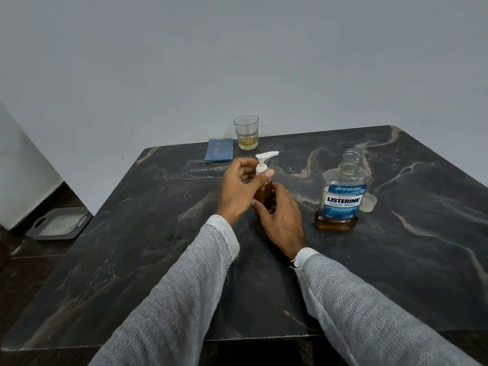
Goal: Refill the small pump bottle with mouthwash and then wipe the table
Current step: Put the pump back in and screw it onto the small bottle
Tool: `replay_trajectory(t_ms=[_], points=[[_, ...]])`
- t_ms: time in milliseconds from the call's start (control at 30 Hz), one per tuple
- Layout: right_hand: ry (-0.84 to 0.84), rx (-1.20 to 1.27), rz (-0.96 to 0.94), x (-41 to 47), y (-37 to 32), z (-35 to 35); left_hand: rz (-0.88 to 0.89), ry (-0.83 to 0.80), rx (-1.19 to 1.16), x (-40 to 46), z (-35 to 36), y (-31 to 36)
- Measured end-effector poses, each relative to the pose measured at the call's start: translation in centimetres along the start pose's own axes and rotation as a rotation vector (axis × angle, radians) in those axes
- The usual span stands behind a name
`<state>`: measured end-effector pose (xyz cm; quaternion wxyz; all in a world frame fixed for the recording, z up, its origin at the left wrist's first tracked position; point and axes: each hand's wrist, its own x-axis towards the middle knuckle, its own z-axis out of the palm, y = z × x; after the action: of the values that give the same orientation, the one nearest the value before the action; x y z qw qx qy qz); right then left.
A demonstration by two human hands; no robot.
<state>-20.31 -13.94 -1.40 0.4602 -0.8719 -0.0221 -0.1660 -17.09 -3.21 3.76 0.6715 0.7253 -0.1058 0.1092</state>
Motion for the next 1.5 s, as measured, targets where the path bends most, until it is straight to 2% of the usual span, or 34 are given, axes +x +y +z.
replay_trajectory(t_ms=[133,267,467,567,733,933,1033,1133,1367,1500], points=[[0.012,-0.004,-0.006,0.1,0.1,0.1,0.024,-0.035,0.034,0.3,-0.2,-0.2],[0.012,-0.004,-0.009,0.1,0.1,0.1,0.072,-0.103,0.166,0.3,-0.9,-0.2],[0.007,0.001,-0.001,0.0,0.1,0.0,0.092,0.03,0.173,-0.3,0.2,-0.2],[0.003,0.006,0.004,0.0,0.2,0.0,0.067,0.047,0.185,-0.3,0.8,0.2],[0.01,-0.001,-0.016,0.0,0.2,0.1,0.025,-0.112,0.204,0.6,-0.2,0.1],[0.005,-0.008,-0.024,0.1,0.1,0.0,0.005,-0.334,0.064,1.9,-1.8,-0.3],[-0.001,0.003,-0.028,0.1,0.1,0.0,-0.003,-0.385,-0.014,2.1,-2.0,-0.6],[0.002,0.007,-0.02,0.1,0.0,0.0,0.011,-0.332,-0.039,1.7,-1.5,-0.6],[0.011,0.007,-0.03,0.0,0.1,0.1,0.07,-0.005,0.129,0.3,0.1,-0.4],[0.006,0.016,-0.039,0.1,0.2,0.1,0.091,-0.036,0.182,0.6,0.3,-0.2]])
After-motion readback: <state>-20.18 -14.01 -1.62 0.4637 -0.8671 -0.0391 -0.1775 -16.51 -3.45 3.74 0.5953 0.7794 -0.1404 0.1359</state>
